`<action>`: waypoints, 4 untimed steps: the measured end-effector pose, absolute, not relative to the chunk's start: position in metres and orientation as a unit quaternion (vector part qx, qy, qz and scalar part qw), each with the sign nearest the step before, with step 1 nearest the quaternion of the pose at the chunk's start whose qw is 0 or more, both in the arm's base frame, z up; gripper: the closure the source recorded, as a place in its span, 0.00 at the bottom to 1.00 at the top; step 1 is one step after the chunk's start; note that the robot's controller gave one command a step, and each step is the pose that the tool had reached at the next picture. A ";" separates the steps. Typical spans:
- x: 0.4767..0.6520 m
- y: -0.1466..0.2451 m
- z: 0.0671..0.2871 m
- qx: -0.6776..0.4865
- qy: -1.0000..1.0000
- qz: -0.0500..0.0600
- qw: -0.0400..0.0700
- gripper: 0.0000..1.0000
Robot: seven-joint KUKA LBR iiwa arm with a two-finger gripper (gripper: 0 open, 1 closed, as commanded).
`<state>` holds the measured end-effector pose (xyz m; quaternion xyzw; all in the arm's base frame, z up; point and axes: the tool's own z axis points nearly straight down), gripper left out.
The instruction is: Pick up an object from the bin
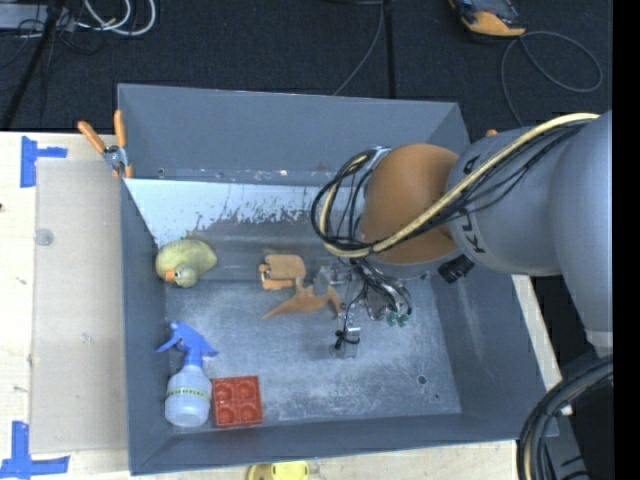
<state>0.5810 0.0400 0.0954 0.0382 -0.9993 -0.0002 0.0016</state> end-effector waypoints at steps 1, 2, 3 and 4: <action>0.582 0.048 0.091 0.048 -0.999 -0.001 0.004 0.00; 0.587 0.051 0.100 0.038 -0.999 -0.001 0.001 0.00; 0.586 0.051 0.074 0.037 -0.999 -0.001 0.000 0.00; 0.592 0.047 0.074 0.056 -0.998 -0.002 -0.005 1.00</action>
Offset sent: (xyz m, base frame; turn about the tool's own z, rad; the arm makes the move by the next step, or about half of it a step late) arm 0.0053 0.0111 0.0046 0.0013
